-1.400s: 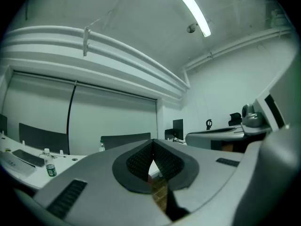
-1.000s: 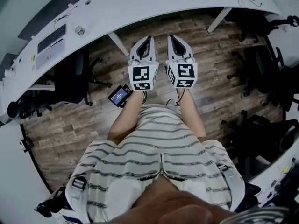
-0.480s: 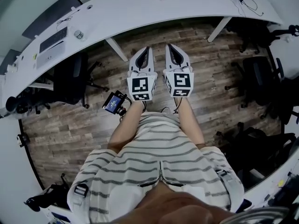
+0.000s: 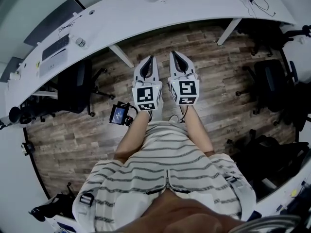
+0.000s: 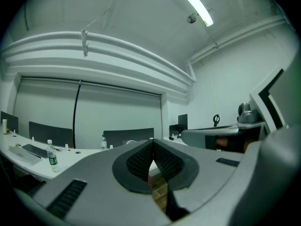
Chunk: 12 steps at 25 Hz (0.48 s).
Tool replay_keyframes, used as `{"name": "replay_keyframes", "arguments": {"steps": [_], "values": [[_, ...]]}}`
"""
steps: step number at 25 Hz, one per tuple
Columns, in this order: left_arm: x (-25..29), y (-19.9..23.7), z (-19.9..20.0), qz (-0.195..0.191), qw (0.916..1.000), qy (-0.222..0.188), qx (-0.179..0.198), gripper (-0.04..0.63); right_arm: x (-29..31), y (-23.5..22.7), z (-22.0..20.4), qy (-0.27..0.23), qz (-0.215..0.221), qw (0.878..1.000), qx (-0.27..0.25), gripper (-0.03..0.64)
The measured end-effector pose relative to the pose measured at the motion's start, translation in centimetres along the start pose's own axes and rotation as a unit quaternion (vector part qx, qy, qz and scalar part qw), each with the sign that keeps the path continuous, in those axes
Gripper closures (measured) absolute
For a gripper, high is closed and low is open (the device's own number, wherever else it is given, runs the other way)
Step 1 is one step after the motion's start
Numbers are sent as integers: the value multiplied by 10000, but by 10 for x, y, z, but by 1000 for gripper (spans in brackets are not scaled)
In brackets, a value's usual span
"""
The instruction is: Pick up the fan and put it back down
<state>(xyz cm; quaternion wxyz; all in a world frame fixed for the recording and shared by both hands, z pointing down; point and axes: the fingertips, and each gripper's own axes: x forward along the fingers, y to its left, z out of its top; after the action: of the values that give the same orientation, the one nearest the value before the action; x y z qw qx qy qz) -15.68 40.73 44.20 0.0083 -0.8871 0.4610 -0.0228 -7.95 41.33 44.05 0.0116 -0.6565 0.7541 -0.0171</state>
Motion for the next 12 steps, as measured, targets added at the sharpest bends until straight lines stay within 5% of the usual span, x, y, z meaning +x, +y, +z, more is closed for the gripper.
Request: {"name": "replay_keyframes", "arguments": {"steps": [12], "values": [[117,20,2,-140,9998,-93,-133,588,93,-54,-2,89,-117,9997,-216,606]]}}
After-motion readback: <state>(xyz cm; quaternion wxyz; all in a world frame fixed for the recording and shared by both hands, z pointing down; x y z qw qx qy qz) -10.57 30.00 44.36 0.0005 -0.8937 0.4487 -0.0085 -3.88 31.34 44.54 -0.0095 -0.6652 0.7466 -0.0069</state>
